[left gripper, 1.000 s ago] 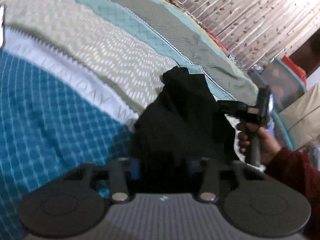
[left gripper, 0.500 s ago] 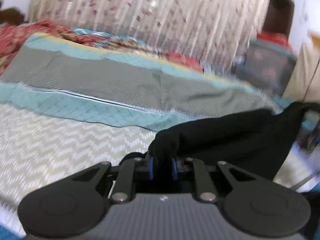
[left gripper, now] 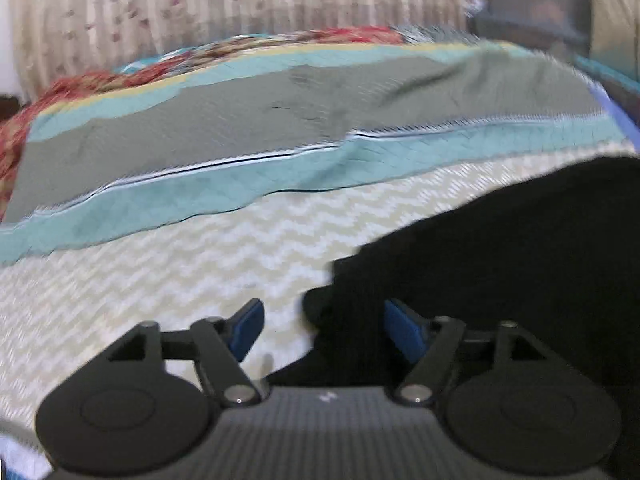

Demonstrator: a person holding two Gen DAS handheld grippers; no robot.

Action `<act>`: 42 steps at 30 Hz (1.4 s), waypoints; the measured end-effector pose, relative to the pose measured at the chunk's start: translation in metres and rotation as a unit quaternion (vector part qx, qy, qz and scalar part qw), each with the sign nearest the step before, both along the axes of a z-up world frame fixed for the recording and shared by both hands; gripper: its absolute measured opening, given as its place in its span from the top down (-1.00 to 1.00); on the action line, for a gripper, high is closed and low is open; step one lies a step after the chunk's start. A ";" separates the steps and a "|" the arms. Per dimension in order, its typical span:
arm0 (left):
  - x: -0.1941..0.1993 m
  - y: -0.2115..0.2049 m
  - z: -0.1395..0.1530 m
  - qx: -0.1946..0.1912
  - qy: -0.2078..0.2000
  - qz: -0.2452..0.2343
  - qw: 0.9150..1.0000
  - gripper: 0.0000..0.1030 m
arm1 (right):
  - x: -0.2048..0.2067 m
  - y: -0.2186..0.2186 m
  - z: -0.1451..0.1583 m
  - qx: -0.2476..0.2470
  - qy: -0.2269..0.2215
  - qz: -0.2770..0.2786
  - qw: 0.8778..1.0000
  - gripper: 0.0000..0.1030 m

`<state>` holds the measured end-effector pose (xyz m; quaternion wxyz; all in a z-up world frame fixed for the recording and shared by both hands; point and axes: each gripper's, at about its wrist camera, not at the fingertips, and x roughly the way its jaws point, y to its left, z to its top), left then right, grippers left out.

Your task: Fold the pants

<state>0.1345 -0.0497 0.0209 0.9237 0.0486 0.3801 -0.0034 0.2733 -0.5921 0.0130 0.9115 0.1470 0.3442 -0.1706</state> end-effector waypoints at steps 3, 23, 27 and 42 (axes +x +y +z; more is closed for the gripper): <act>0.001 0.033 0.001 -0.043 0.027 0.031 0.998 -0.63 | -0.022 0.001 0.008 0.049 -0.037 0.005 0.998 0.14; 0.052 0.052 -0.008 0.008 -0.033 0.159 0.987 0.70 | -0.082 0.133 -0.035 0.147 -0.004 0.195 0.970 0.04; 0.067 0.055 -0.032 0.019 0.046 0.146 0.988 0.37 | -0.077 0.144 -0.037 0.115 -0.017 0.212 0.970 -0.14; 0.037 0.052 0.000 0.084 -0.029 0.060 0.994 -0.67 | -0.048 -0.013 0.021 0.127 -0.097 -0.039 0.986 -0.13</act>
